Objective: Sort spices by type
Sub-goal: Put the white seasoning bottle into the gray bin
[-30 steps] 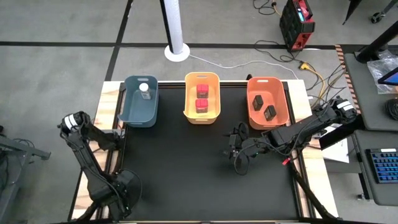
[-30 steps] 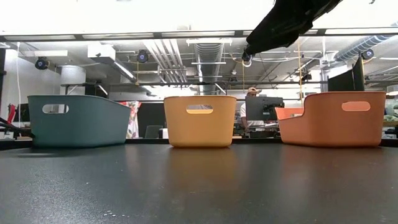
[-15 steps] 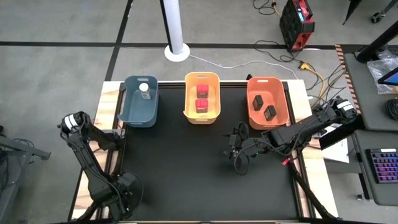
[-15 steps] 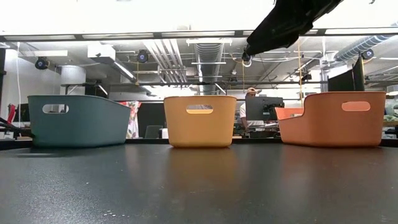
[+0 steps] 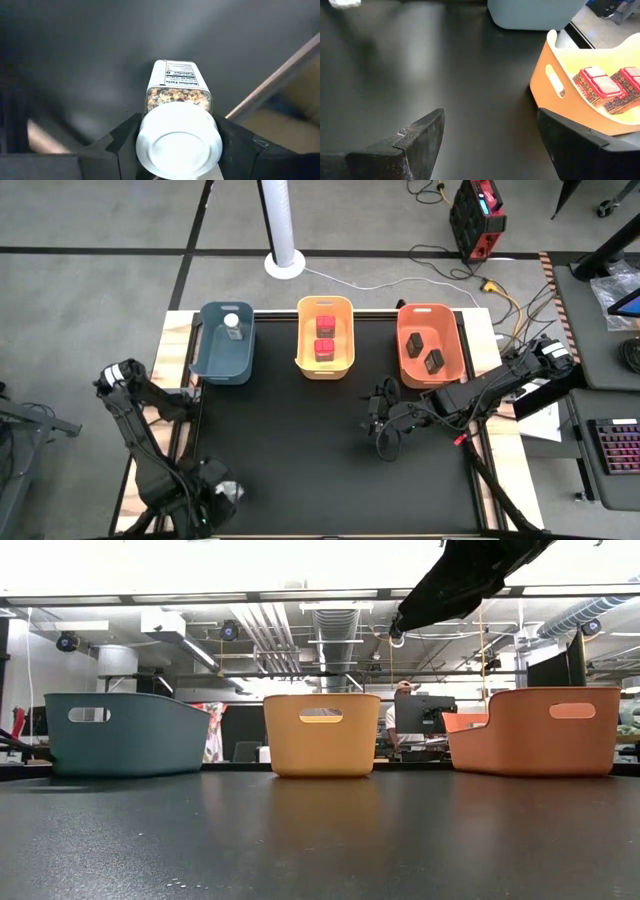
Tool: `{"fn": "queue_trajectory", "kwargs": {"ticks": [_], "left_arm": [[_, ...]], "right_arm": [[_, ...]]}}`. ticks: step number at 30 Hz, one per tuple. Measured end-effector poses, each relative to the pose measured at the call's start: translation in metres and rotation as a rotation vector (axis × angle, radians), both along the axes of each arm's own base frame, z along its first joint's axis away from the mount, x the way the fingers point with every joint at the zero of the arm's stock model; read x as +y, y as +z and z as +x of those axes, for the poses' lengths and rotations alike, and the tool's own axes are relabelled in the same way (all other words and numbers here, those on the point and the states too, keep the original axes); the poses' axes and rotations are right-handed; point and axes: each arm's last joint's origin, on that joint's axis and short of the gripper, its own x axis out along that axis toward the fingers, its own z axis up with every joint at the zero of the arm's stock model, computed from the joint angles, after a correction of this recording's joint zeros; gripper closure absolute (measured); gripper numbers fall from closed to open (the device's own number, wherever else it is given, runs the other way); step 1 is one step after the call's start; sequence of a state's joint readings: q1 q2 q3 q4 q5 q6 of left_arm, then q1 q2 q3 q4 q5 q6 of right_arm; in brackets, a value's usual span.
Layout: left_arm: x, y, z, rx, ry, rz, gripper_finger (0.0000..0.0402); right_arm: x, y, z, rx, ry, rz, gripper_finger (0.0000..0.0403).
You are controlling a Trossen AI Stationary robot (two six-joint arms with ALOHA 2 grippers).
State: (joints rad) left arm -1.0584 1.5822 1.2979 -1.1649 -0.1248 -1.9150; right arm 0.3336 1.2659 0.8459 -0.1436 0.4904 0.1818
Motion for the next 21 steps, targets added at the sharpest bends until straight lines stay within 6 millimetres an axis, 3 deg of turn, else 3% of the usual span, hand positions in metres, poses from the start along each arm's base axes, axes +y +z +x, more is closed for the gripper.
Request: {"fn": "queue_trajectory", "kwargs": {"ticks": [6,11,16,21], "left_arm": [[0.019,0.066,0.027,-0.245,-0.117,0.217,0.0214],[0.055,0.109,0.050,-0.349,-0.173,0.447,0.0214],[0.103,0.131,0.081,-0.329,-0.222,0.566,0.0214],[0.162,0.136,0.103,-0.216,-0.214,0.655,0.0214]], "right_arm": [[0.000,0.000,0.000,0.003,0.009,-0.014,0.0093],[0.000,0.000,0.000,0.005,0.013,-0.020,0.0101],[0.000,-0.002,-0.001,0.028,0.015,-0.029,0.0096],[-0.001,-0.005,-0.004,0.070,0.032,-0.023,0.0093]]}}
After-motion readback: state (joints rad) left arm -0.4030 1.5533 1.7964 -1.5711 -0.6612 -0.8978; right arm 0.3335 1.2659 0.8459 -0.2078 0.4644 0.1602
